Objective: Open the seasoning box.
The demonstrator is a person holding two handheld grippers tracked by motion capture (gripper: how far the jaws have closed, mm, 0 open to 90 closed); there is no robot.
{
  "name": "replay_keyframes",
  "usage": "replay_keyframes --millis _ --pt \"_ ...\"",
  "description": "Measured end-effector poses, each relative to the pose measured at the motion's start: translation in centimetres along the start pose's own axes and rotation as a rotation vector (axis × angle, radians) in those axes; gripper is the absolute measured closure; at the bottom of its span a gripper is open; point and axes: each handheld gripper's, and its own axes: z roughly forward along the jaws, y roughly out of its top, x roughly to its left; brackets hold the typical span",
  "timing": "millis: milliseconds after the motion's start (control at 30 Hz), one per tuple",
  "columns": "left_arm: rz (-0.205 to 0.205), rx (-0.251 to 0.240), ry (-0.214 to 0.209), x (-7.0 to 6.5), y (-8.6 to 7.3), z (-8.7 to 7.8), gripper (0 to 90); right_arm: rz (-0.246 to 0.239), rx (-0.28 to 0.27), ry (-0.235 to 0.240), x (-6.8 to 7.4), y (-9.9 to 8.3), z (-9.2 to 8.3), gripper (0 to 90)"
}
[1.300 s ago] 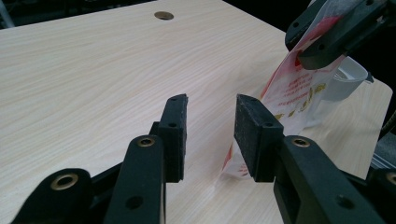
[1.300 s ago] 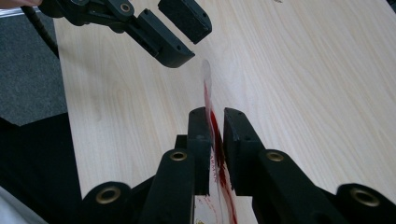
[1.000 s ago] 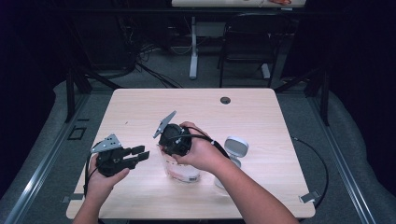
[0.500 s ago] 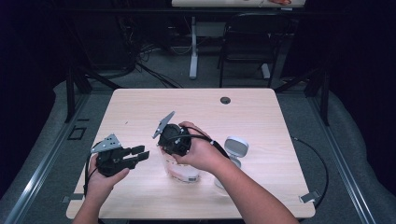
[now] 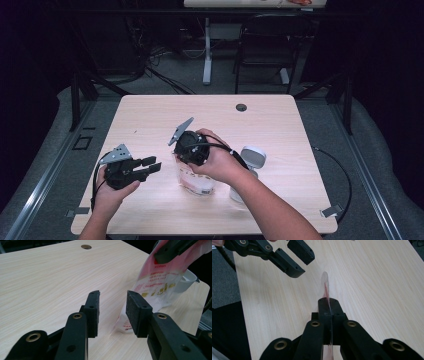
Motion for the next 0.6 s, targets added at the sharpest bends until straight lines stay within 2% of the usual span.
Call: replay_keyframes --millis 233,433,600 --pt "-0.002 -0.008 0.002 0.0 -0.1 0.0 63.1 0.014 -0.031 0.006 -0.2 -0.3 -0.7 90.0" --pt "0.001 -0.003 0.001 0.0 -0.1 0.1 62.8 0.006 -0.032 0.010 -0.1 -0.4 -1.1 90.0" --pt "0.000 -0.006 -0.009 -0.2 0.0 0.5 61.9 0.009 -0.063 0.008 0.0 -0.3 -2.0 90.0"
